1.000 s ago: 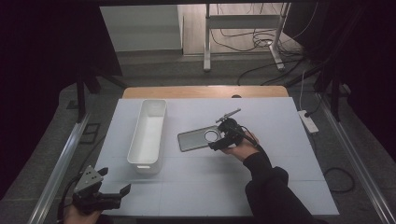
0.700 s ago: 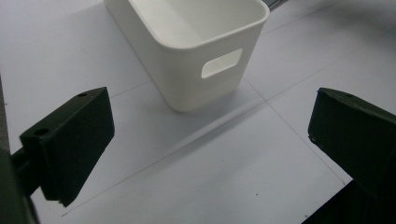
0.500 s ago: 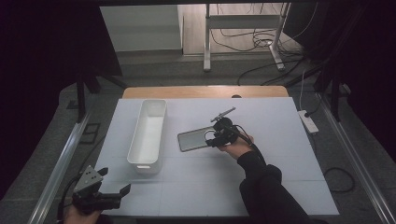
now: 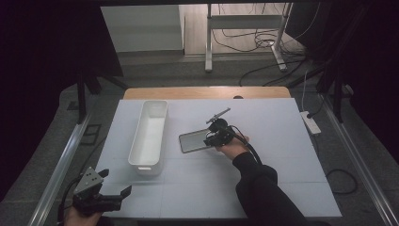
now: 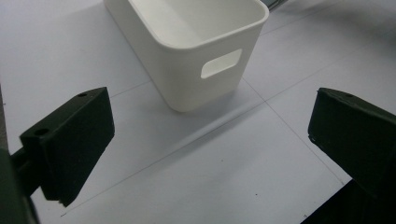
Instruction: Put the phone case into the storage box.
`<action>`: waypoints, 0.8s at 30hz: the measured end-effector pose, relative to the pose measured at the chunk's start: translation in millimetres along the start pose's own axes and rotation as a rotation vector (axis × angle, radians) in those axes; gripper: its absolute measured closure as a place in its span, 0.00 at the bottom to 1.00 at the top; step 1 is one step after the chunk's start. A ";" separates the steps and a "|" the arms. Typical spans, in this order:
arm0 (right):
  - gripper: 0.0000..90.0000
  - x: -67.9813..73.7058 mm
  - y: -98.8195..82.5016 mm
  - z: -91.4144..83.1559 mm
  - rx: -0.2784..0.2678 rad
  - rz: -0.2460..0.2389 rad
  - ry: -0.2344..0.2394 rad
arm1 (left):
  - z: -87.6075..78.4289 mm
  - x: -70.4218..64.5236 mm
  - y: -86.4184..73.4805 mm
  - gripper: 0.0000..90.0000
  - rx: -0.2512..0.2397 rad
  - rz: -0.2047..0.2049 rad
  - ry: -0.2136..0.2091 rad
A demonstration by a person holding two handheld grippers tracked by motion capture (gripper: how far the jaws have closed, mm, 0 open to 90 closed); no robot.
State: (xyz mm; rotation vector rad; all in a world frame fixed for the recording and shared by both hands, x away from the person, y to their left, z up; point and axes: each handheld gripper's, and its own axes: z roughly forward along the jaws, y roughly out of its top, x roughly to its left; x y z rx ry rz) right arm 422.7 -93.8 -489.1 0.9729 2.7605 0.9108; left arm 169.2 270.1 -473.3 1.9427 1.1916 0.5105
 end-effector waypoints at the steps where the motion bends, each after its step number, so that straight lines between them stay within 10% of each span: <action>1: 0.97 0.4 0.6 1.7 -0.001 0.003 0.006 | 0.0 0.0 0.0 0.02 0.000 0.000 0.000; 24: 1.00 29.3 13.7 43.6 0.009 -0.026 0.026 | -0.1 -0.4 -0.2 0.02 0.000 0.003 0.003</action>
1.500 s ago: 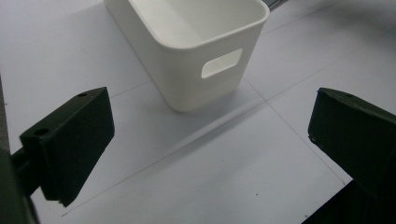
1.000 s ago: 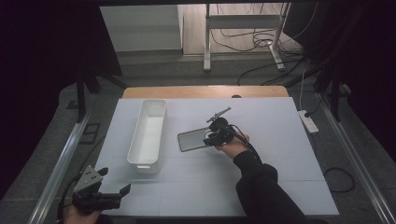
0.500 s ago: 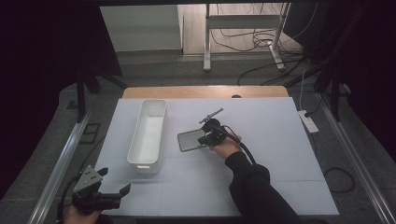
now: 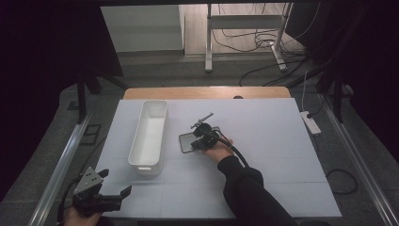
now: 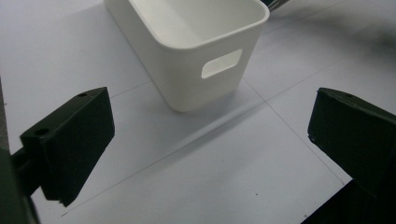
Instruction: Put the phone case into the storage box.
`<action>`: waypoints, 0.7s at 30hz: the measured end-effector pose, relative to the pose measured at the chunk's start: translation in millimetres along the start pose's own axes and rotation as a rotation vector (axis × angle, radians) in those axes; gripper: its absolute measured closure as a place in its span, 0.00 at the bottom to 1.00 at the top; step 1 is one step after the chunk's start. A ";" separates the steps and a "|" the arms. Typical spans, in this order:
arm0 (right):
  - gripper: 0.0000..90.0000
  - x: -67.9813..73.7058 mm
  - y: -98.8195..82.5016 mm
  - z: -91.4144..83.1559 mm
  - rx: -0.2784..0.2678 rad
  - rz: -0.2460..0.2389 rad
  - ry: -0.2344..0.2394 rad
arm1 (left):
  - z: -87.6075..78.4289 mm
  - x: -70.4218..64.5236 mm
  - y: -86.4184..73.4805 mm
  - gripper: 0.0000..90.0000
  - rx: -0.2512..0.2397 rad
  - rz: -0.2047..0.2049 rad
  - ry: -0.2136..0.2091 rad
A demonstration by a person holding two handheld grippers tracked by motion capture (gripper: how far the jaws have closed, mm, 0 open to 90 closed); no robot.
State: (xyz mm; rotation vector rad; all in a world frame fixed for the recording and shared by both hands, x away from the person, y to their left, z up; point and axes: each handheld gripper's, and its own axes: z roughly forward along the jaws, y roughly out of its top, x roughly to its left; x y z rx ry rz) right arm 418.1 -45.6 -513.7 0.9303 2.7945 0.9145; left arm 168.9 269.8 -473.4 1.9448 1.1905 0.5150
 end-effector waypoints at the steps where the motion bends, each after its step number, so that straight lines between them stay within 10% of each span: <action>1: 1.00 0.5 0.2 0.7 0.003 -0.010 0.001 | 0.1 -0.2 0.1 0.02 0.002 0.002 0.002; 21: 1.00 3.3 -20.1 -15.0 0.072 -0.029 0.017 | 0.5 -1.0 0.4 0.02 0.006 0.008 0.007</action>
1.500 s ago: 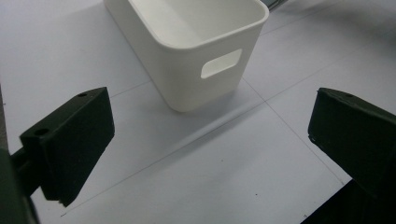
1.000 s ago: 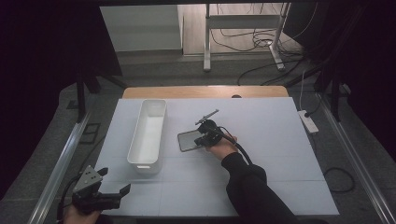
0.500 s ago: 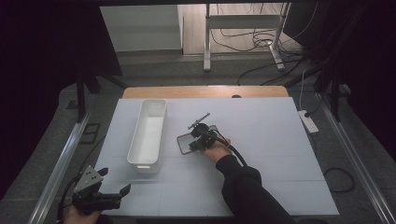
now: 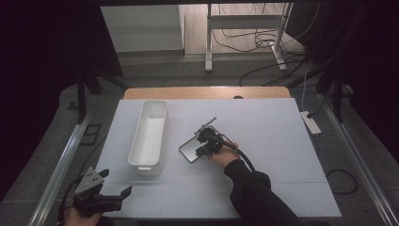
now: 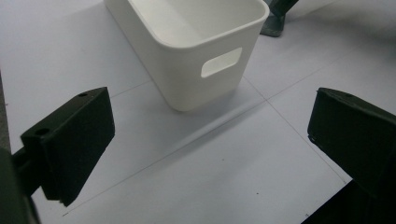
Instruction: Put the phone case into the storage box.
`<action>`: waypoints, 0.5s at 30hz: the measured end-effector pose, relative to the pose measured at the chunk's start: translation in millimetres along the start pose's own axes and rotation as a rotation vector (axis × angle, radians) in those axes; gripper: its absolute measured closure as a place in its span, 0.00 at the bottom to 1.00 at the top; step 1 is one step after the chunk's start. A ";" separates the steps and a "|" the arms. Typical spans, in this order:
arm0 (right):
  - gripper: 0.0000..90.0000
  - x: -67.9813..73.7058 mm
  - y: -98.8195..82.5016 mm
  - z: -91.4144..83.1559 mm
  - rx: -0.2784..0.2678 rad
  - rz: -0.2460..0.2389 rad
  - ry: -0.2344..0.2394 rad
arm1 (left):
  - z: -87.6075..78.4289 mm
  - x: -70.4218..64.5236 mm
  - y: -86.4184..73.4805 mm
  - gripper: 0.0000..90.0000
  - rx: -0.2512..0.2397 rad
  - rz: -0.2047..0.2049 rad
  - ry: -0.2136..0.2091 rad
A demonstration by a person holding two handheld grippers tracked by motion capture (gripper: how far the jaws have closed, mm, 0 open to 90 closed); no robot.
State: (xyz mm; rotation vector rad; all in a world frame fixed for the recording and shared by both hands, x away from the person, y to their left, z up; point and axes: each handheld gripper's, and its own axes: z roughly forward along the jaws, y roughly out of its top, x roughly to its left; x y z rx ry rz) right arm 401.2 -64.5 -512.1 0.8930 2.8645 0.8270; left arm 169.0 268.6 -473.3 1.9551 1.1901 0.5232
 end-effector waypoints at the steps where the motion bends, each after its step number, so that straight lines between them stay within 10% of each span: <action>1: 1.00 0.0 -2.3 -1.6 0.004 0.001 -0.001 | 0.0 -0.1 0.0 0.02 0.000 -0.001 0.000; 15: 1.00 -1.7 -26.2 -18.9 0.032 -0.005 -0.015 | 0.5 -0.5 0.3 0.02 0.004 0.000 0.001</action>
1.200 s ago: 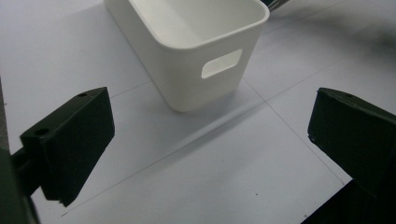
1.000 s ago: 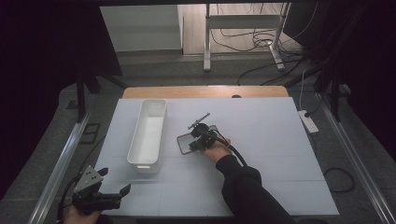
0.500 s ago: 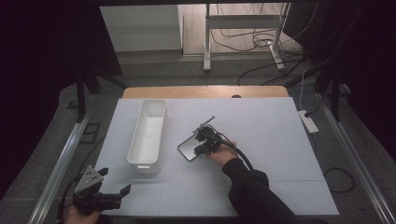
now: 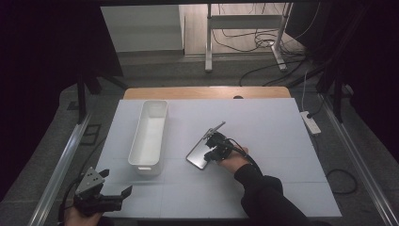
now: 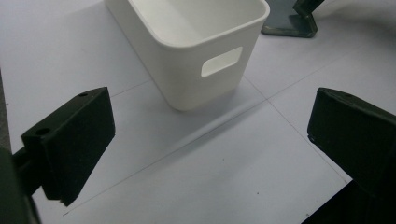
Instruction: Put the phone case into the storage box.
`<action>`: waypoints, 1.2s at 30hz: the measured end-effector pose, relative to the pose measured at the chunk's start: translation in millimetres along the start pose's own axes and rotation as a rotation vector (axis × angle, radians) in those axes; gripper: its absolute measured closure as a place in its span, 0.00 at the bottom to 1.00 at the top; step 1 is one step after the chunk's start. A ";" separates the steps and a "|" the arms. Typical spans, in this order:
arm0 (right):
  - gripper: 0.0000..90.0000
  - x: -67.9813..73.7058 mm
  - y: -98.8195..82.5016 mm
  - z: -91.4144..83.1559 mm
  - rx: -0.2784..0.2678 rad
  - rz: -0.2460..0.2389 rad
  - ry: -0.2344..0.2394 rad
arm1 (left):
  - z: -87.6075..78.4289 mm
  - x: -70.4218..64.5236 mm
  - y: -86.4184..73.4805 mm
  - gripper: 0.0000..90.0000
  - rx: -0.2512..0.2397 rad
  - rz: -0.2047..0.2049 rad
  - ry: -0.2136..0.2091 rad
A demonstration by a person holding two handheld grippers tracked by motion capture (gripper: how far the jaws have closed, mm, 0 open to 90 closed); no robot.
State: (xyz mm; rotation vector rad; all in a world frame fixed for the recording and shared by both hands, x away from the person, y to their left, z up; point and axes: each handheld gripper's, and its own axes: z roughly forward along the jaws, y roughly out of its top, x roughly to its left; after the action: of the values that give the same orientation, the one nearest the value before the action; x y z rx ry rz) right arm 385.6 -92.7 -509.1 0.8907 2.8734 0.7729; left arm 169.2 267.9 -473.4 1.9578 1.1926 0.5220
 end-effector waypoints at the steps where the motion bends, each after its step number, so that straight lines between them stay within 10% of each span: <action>1: 1.00 0.0 -1.4 -1.3 0.005 0.004 0.000 | 0.0 0.0 0.0 0.02 0.000 0.000 0.000; 19: 1.00 23.1 -15.5 -6.2 0.022 -0.037 0.045 | -0.2 -0.1 0.0 0.02 -0.001 0.003 0.001; 36: 1.00 -12.0 -47.2 -33.1 0.033 0.048 -0.037 | 0.3 -0.3 0.4 0.02 0.001 0.003 0.002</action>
State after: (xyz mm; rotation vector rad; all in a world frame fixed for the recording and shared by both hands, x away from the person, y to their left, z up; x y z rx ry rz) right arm 365.2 -147.7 -503.7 0.9703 2.8501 0.7075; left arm 169.5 267.4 -473.2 1.9604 1.1915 0.5255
